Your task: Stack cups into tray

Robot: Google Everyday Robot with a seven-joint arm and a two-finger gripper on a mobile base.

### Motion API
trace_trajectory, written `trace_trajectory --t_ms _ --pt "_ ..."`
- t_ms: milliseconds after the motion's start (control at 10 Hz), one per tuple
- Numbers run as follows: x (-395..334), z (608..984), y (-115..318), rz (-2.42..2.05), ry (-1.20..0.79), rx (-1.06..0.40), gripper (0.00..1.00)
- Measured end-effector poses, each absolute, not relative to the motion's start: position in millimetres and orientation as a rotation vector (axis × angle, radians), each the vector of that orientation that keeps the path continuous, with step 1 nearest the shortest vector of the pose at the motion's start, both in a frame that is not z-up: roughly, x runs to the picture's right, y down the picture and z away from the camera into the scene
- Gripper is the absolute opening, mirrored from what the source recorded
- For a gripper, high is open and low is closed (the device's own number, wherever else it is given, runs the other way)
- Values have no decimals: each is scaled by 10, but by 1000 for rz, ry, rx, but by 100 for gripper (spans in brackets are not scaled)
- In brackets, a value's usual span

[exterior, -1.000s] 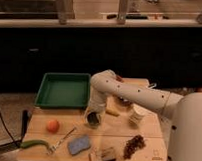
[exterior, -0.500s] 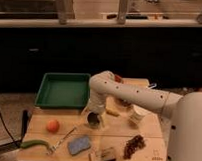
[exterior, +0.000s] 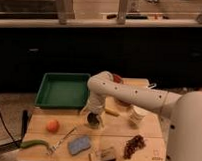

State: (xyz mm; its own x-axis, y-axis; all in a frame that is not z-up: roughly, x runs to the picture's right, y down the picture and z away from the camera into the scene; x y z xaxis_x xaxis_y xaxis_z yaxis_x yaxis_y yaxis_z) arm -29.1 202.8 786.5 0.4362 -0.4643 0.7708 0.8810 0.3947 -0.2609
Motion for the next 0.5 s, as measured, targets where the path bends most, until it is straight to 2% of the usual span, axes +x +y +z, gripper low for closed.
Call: trace_trajectory --t_ms 100,200,500 --pt "-299 7891 2035 -938 -670 -730 80" --pt "-310 7922 2046 -937 -677 -726 73" --pt "-269 7976 2074 -921 -693 -722 44"
